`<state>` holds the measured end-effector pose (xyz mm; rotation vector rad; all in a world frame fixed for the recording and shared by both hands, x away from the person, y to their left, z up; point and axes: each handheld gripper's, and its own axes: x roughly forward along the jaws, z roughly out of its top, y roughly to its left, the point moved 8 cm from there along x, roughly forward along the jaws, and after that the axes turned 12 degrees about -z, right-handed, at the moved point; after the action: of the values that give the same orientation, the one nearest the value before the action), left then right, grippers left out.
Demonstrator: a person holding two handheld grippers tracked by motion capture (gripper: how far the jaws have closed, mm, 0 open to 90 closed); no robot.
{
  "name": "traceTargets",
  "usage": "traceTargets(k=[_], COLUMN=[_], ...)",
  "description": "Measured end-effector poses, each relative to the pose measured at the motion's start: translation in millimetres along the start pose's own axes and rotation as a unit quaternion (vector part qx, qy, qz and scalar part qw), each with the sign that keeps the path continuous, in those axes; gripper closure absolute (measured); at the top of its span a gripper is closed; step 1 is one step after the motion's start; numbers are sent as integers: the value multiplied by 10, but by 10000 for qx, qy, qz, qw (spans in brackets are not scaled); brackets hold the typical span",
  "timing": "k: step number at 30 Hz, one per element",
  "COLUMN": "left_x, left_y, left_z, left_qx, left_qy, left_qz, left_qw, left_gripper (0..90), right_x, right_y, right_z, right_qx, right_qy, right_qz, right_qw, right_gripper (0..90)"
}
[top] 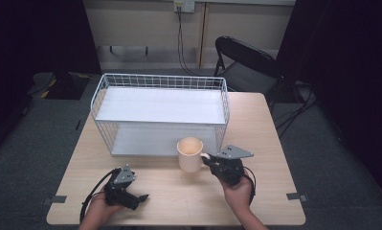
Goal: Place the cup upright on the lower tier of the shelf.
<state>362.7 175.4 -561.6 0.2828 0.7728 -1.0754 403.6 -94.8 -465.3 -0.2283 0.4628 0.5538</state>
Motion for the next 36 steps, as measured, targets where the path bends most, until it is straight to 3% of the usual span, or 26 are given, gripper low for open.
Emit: traceTargets(k=[13,36], left_x=[1,1], left_y=[0,0], left_z=[0,1], left_qx=[0,0], left_qy=[-1,-3], left_qz=[-3,-3], left_qw=[10000,10000], left_gripper=[0,0], right_x=[122,309], right_y=[73,-27], right_z=[56,116], right_qx=[8,174], right_qy=[2,-112], right_qz=[-76,-429], right_qw=[10000,9989], right_gripper=[806,806])
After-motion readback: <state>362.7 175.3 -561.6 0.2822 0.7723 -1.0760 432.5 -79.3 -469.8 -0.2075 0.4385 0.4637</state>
